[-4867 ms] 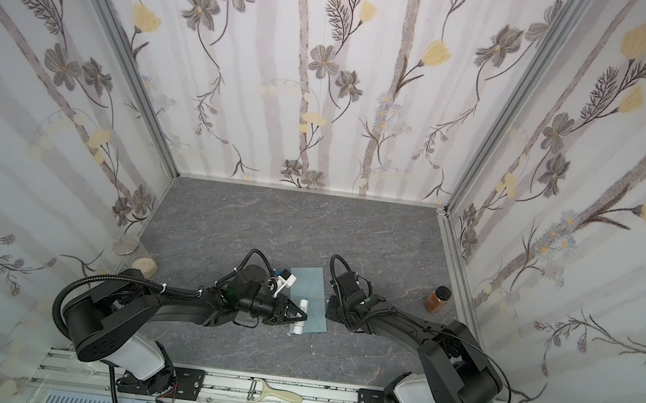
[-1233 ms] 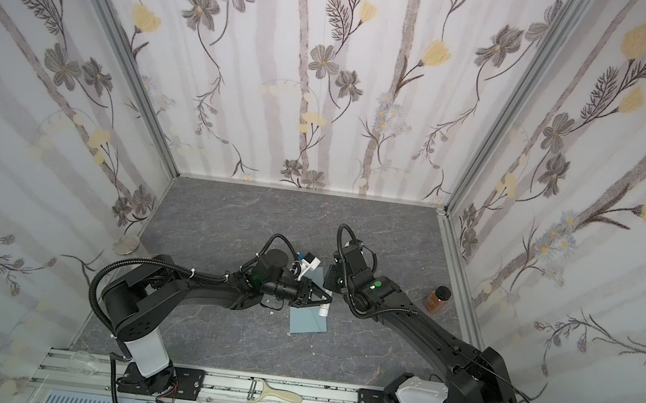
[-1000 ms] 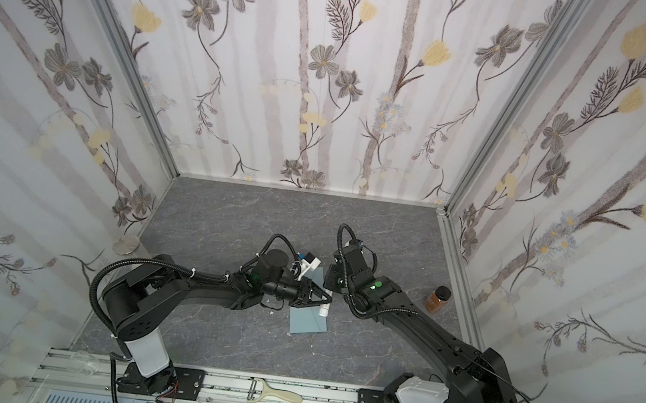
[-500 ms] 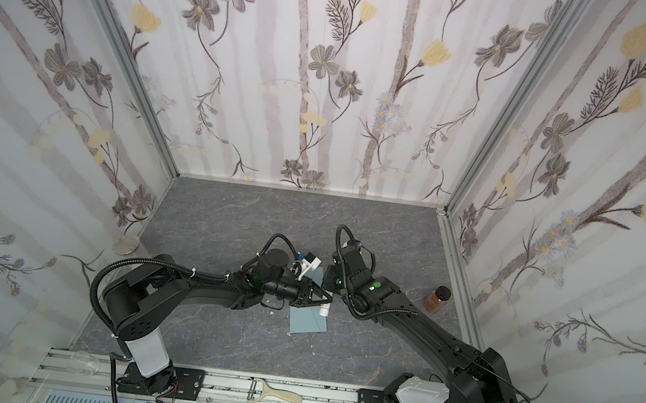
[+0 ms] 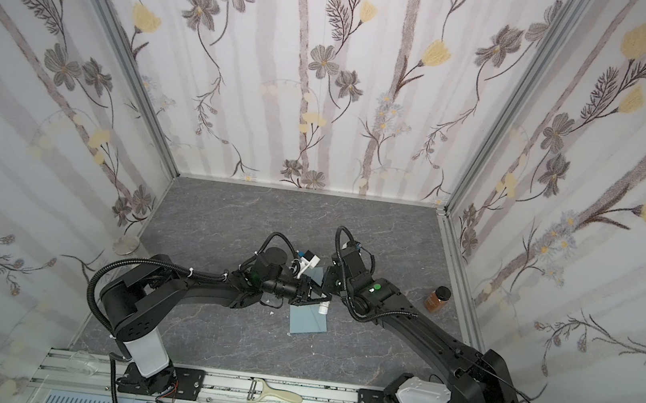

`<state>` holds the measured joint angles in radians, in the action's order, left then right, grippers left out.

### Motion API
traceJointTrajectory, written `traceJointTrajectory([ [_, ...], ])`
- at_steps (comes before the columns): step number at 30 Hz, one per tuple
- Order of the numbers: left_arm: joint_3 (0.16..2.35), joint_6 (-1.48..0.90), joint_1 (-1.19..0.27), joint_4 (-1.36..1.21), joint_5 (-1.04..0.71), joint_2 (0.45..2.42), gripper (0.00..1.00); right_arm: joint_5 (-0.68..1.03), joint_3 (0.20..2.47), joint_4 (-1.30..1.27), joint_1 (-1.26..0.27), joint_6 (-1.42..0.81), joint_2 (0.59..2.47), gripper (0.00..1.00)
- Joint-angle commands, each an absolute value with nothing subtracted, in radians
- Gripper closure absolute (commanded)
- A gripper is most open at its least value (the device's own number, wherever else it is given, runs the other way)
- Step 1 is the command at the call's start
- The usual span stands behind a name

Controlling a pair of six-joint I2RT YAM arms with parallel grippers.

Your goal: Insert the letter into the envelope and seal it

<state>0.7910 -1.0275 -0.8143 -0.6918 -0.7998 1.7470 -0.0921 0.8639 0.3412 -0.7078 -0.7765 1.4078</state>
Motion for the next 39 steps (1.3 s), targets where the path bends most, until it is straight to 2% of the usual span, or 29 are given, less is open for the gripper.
traceJointTrajectory([
  [1,0.788,-1.028,-0.812,-0.738,-0.800,1.737,1.00,-0.113,0.861,0.318,-0.710,-0.782,1.400,0.70],
  [39,0.769,-1.028,-0.795,-0.739,-0.761,1.706,1.00,-0.109,0.857,0.319,-0.753,-0.802,1.405,0.70],
])
